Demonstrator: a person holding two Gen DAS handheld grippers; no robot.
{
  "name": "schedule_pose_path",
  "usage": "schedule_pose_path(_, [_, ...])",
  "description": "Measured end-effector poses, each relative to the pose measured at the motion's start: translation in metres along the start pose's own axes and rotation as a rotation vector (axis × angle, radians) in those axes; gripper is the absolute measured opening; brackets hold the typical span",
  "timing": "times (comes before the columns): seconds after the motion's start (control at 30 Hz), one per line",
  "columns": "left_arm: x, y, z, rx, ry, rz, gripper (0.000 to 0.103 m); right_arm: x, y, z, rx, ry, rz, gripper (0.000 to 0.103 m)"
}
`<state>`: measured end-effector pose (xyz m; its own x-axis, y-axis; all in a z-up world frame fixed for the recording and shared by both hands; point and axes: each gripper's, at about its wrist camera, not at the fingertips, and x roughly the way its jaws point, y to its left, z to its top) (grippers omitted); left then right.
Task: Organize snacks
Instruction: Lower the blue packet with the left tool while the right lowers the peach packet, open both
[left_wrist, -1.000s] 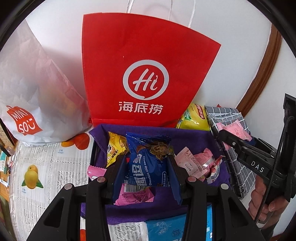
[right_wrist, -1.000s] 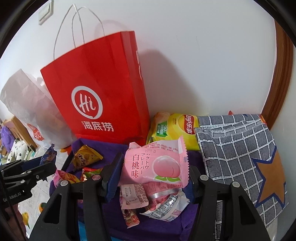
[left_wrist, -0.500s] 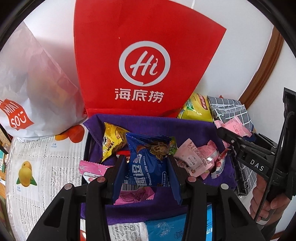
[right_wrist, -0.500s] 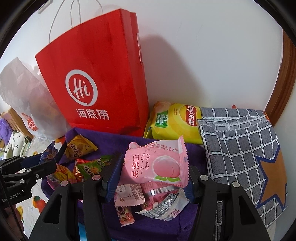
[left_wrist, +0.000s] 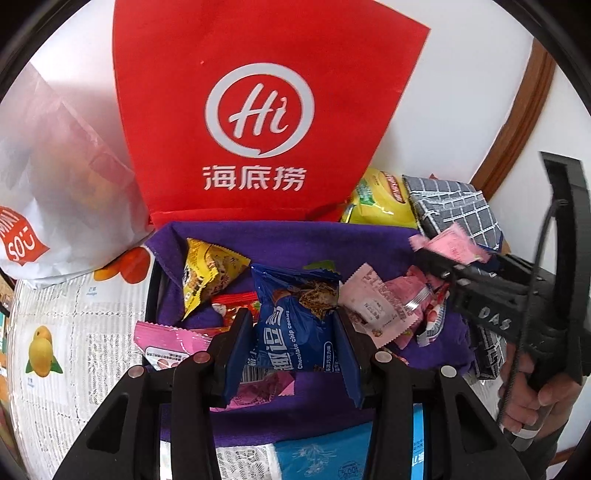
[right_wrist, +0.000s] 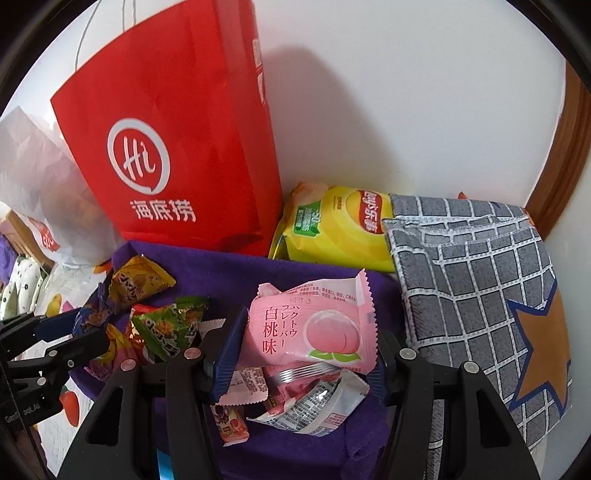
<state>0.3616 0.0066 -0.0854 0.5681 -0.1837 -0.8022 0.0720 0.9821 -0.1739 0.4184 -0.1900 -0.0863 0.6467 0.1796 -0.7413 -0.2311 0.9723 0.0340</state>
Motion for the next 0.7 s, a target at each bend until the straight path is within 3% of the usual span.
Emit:
schedule_pose_path(0.37, [0.009, -0.011, -0.003, 0.050, 0.014, 0.003, 0.043, 0.013, 0.007, -0.004, -0.042, 0.056, -0.013, 0.058])
schedule_pose_path(0.7, [0.023, -0.007, -0.003, 0.032, 0.053, 0.011, 0.044, 0.023, 0.006, -0.006, -0.034, 0.103, -0.017, 0.058])
